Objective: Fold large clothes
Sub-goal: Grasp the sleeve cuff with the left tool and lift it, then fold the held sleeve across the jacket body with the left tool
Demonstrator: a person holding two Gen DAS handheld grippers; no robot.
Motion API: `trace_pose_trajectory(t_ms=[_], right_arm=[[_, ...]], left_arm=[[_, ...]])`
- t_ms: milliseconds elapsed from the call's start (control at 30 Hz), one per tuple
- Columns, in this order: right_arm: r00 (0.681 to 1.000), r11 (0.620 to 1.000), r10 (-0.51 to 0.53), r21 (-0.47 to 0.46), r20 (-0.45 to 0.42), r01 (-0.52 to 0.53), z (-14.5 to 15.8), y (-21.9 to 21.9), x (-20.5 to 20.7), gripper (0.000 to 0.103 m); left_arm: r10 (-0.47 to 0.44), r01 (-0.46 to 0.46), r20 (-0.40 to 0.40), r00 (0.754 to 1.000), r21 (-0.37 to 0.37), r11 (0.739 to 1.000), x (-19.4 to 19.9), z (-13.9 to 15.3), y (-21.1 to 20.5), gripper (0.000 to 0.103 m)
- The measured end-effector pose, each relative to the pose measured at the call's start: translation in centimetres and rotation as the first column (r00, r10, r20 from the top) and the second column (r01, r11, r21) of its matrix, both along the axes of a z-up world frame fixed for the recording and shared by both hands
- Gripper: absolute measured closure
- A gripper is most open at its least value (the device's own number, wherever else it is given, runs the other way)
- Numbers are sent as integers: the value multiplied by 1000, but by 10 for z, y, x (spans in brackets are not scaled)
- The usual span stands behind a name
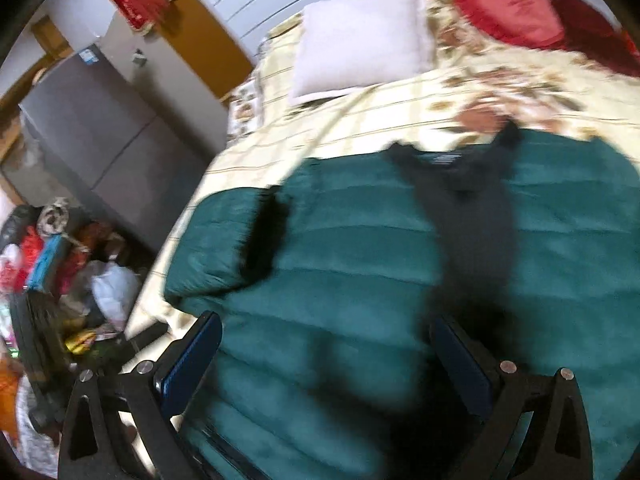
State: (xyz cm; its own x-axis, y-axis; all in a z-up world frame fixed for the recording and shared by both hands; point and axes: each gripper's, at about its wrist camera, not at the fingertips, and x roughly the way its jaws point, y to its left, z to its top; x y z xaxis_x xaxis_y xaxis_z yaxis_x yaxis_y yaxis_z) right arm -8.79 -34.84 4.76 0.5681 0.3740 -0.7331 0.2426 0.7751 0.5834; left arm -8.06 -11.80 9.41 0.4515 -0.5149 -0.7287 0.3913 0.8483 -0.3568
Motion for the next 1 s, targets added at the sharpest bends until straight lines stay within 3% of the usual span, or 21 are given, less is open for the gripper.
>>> trace_pose_trajectory(t_ms=[100,367,400,433,467,500,600,800,1000], right_arm=[[999,999,37,34,10,-38,-8,19,36,0],[993,992,118,40,-11,-118,-39,62,110,0],[992,991,128,40,-7,-128,-44,69,119,8],[991,990,132,44,-8,-132,-42,72,121,28],[990,991,133,36,-37,-132,-48,78,127,39],[990,990,131,52,-44,-129,-51,80,128,64],[994,992,105,73,12,-105,-36,77,116,78],[984,997,76,2,160,-78,37,40,67,80],[983,990,6,-140,183,20,83,-17,1,80]], left_arm=[[10,-13,-41,999,-78,997,2,-2,18,35],[52,-54,-21,998,-73,996,1,0,49,35],[63,-64,-18,998,-66,996,2,-1,53,35],[69,-70,-23,997,-65,995,3,-4,56,35],[73,-75,-33,997,-66,995,5,-7,58,35],[78,-81,-47,996,-68,994,6,-9,60,35],[96,-100,-61,994,-66,993,8,-13,64,35],[89,-93,-53,995,-72,993,2,-13,60,35],[81,-82,-28,996,-47,995,-8,-9,43,35]])
